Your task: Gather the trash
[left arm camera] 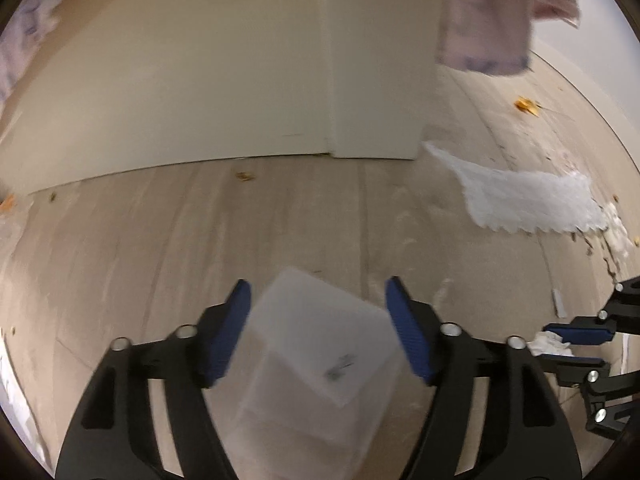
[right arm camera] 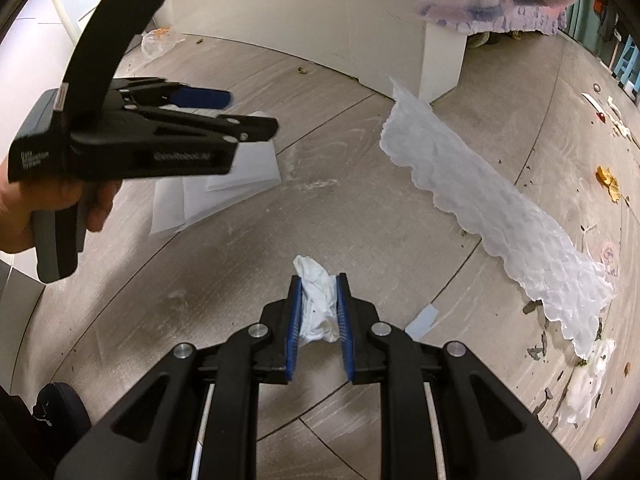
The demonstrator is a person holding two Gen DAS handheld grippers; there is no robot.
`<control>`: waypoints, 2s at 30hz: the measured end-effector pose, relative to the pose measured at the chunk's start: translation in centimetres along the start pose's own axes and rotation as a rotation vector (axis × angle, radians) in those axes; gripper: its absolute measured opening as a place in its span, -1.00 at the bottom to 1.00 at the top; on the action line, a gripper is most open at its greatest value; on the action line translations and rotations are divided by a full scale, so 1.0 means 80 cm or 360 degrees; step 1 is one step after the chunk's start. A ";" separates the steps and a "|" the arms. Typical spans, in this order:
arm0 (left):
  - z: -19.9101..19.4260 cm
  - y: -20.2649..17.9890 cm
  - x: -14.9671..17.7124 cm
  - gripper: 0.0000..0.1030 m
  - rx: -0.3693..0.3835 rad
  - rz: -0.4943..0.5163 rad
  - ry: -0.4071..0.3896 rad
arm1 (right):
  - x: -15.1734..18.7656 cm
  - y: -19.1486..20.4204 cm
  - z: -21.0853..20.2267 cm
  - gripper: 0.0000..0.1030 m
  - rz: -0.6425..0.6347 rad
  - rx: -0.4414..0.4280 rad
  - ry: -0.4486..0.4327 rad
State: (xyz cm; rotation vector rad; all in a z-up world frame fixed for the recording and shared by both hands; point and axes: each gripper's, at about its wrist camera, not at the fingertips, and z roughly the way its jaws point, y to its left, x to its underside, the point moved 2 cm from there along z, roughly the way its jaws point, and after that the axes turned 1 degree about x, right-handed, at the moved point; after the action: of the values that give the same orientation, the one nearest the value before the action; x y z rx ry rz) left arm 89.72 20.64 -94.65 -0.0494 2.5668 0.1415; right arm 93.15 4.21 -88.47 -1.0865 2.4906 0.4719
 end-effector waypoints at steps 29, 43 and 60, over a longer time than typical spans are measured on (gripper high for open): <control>0.035 0.031 0.025 0.45 0.0166 -0.0223 0.0062 | -0.008 0.010 0.021 -0.66 -0.0011 0.0009 0.0050; 0.030 0.010 0.027 -0.49 0.0119 -0.0056 -0.0003 | -0.015 0.009 0.031 -0.65 -0.0022 -0.0011 0.0051; 0.017 -0.045 0.022 -0.99 0.0238 0.0083 -0.0001 | -0.007 0.005 0.012 -0.65 0.0017 -0.0004 0.0006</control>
State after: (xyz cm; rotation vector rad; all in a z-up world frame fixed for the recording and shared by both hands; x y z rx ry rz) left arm 89.18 17.18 -97.10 0.0742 2.5711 -0.0308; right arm 93.40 5.23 -89.03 -1.0764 2.5008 0.4763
